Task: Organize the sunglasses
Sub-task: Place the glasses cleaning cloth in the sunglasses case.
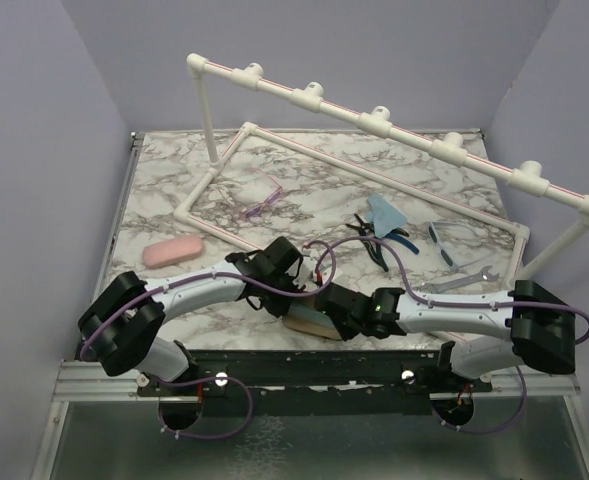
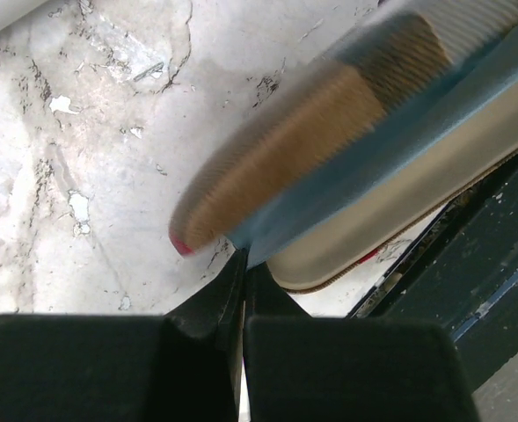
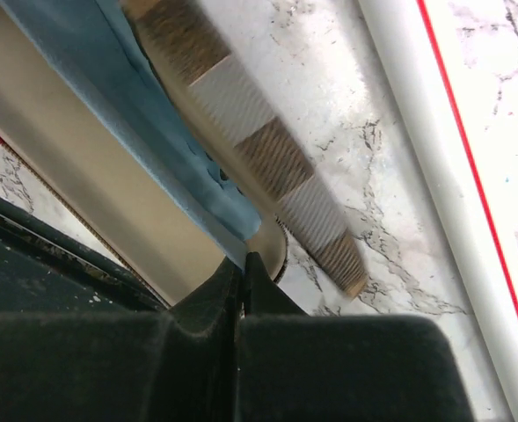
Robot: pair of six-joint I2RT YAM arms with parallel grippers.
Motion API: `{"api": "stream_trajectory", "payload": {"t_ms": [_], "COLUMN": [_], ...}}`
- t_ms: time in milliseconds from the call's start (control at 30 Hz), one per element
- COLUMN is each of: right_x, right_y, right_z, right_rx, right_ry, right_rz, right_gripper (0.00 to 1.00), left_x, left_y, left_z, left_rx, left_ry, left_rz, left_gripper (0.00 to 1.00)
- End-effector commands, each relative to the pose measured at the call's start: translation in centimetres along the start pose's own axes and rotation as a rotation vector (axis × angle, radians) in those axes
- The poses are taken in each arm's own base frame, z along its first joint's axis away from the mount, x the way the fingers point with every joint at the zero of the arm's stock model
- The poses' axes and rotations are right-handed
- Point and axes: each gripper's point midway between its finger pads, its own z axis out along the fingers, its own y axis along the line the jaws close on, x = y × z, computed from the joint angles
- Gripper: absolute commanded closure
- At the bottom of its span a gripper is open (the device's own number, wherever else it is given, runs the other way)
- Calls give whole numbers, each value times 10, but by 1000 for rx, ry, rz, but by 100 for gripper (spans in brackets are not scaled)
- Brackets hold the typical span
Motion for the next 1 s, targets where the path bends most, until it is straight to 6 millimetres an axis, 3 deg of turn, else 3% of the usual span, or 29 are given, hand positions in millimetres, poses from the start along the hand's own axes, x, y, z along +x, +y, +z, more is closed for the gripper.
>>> {"api": "stream_trajectory", "payload": {"t_ms": [0,467,833,967], "right_x": [-11,-9,-18,-32], "right_y": [7,19,25,15], "right_z": [17,8,-31,-41], "right_rx": [-33,-107,-217,-188], "right_ry": [-13,-8,-80,-159], "right_rz": [52,81,217,281], "right_gripper": [98,83,72,68], "left_x": [-19,-14,-13,-14], "left_y": [-92,-97,-95,-96], "left_z": [-1,0,0,1], "left_rx": [350,348,316,313], "left_ry": [-146,-147,-150,-149], "left_rz": [513,570,604,612], "left_gripper": [100,100,100,100]}}
